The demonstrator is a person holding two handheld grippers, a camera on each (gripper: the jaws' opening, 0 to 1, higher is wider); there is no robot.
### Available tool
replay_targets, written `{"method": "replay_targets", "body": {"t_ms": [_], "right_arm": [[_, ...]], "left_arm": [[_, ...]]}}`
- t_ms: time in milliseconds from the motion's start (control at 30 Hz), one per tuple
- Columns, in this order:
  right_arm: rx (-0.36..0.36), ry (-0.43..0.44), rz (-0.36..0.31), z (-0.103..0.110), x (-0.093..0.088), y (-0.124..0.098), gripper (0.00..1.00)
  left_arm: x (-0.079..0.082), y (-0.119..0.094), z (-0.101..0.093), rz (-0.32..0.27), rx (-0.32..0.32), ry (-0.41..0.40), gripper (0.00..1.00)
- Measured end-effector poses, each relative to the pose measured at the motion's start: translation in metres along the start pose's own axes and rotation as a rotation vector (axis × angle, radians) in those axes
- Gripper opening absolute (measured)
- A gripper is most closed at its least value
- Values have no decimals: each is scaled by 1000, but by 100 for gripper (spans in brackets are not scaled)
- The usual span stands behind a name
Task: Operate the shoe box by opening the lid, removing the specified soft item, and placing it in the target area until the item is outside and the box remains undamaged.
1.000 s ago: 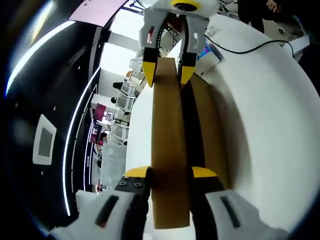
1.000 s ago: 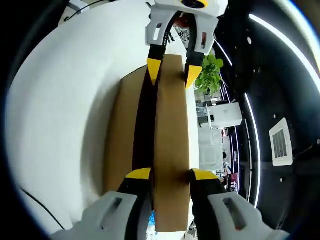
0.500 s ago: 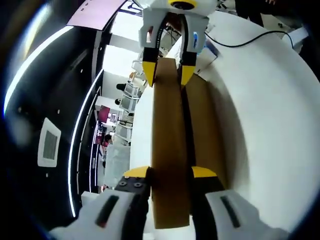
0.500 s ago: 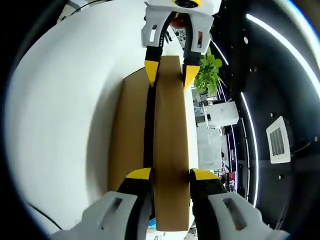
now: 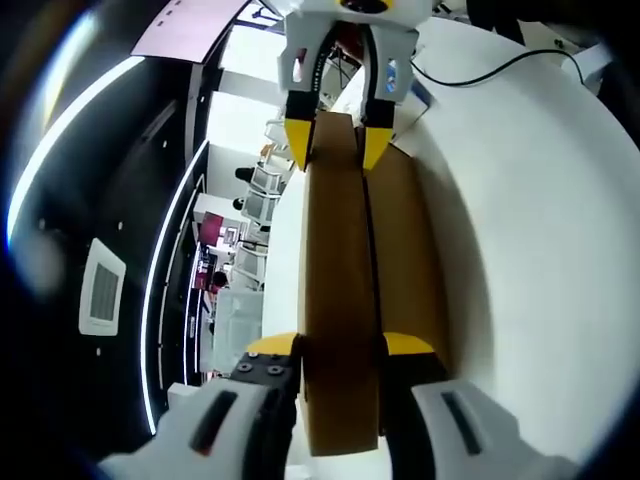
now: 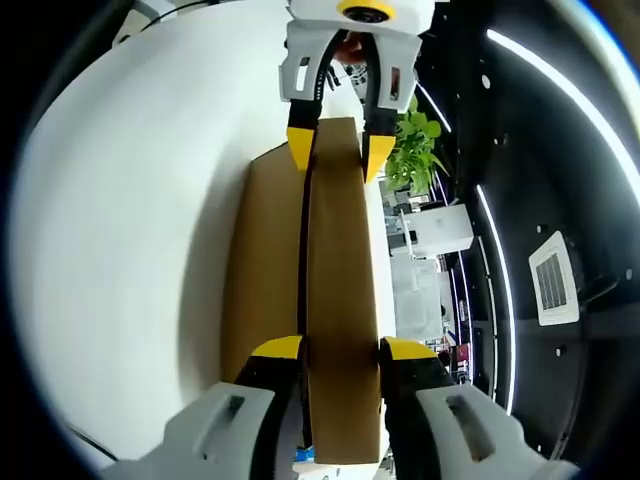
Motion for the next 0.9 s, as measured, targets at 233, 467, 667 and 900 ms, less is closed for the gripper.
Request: {"method": "replay_targets", "body": {"t_ms": [233, 467, 667, 900], "right_arm": [[4, 1, -2, 0, 1, 0, 28], [10, 4, -11, 1, 5, 0, 28], [13, -2, -13, 4, 6, 0, 28], [13, -19, -10, 9, 7, 2, 28]], "left_arm": [[0, -4, 0, 26, 15, 31, 34], [-1, -4, -6, 29, 1, 27, 35], [-2, -4, -5, 33, 20, 37, 30], [-2, -3, -13, 55, 62, 149, 30]]}}
Point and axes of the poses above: the point that each gripper's makers call its tool centre point, and the gripper's own axes: y roughly forward along the fingers, z roughly to its left, x roughly out of its top, the point moved 3 cm from there along -y, roughly backward along the fingers, and after that the axes turned 15 degrees about -z, right-handed, at the moved point
